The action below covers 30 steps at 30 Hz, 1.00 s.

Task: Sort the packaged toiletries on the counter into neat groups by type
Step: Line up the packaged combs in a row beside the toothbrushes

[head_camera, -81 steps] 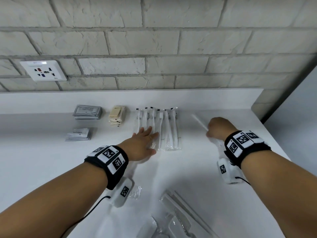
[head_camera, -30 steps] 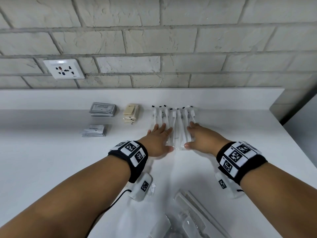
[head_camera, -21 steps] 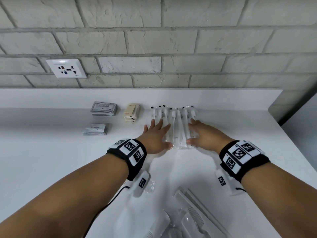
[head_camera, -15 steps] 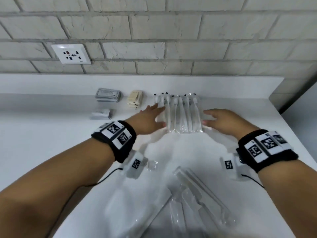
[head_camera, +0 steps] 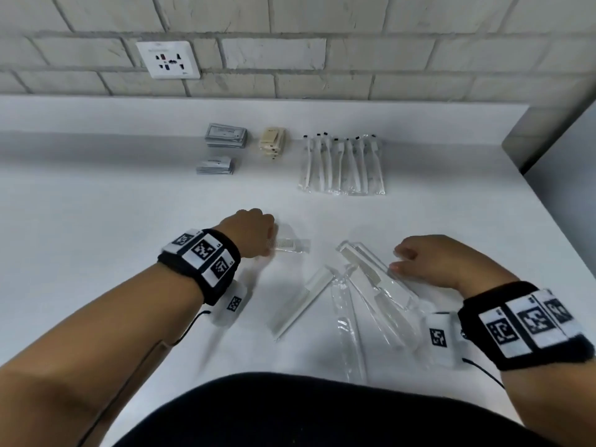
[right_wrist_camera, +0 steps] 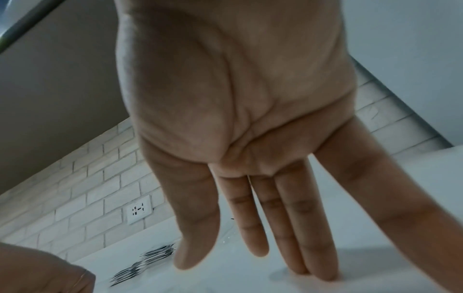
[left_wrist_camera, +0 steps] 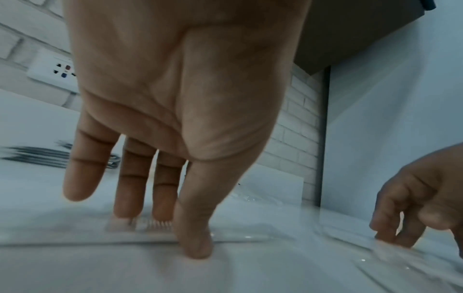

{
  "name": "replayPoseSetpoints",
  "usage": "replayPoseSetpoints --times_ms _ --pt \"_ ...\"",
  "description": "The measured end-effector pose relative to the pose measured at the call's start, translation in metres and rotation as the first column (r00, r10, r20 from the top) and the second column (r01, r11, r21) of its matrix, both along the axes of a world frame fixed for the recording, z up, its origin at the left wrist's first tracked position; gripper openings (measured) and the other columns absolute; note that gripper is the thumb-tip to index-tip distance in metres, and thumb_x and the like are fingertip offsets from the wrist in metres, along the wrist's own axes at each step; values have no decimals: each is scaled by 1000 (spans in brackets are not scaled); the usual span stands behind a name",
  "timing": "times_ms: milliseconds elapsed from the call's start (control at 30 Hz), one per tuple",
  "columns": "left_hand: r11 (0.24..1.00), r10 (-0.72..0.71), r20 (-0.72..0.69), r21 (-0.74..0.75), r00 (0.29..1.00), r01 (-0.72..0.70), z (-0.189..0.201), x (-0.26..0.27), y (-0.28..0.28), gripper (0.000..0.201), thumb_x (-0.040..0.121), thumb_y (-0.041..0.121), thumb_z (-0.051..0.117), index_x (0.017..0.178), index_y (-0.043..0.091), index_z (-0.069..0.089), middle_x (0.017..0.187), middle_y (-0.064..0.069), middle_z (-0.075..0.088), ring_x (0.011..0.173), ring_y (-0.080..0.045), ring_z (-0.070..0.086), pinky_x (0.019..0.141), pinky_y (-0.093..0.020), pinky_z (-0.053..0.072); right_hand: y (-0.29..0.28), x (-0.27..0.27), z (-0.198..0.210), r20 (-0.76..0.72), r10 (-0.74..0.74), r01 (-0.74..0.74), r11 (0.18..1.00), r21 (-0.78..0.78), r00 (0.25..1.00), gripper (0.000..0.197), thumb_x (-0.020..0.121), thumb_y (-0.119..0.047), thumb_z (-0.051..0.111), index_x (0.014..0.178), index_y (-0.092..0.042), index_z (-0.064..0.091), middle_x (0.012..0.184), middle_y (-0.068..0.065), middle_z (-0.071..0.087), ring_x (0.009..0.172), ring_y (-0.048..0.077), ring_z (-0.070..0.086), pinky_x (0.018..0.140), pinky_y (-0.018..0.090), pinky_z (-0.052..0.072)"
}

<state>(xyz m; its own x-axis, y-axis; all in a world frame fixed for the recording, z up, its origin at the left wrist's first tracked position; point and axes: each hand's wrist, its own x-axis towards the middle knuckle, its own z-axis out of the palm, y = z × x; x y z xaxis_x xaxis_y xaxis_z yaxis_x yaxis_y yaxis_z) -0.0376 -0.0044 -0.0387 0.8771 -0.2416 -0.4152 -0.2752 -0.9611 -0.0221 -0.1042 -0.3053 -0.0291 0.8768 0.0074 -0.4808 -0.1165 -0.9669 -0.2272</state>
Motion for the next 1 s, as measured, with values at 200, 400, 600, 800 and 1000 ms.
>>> replayPoseSetpoints --times_ms 200,400,600,800,1000 --pt "999 30 -118 -32 993 -34 4 -19 -4 39 80 29 72 110 11 55 109 -8 62 96 -26 59 81 -31 45 35 -4 2 25 81 -76 983 -164 996 41 83 -51 60 100 -14 65 94 0 66 90 20 60 70 29 46" --pt "972 143 -110 -172 984 -160 1 -38 -3 33 83 25 66 110 14 50 107 -3 57 89 -21 49 76 -28 38 60 0 -12 52 161 -130 914 -384 986 9 79 -21 63 85 -15 61 78 -1 58 72 21 55 59 26 40" --pt "911 211 -105 -338 972 -234 -2 -75 -21 14 91 24 51 99 15 44 97 -3 58 75 -16 50 57 -26 35 47 4 -18 86 116 -82 942 -326 990 7 77 -19 63 77 -15 57 75 0 54 74 23 55 57 25 37" --pt "956 211 -87 -189 974 -224 -19 -94 -42 67 71 50 74 117 10 45 103 -2 61 84 -21 54 72 -31 45 23 -2 -12 134 36 -30 999 -42 990 25 83 -28 69 85 -4 62 84 8 65 80 25 60 66 30 43" --pt "974 166 -133 -132 977 -184 -8 -99 -51 37 82 44 66 95 10 62 90 -5 63 79 -21 56 69 -27 41 8 -29 -9 304 -233 146 948 283 923 26 88 -5 49 109 -20 48 95 -1 56 84 21 55 63 29 38"
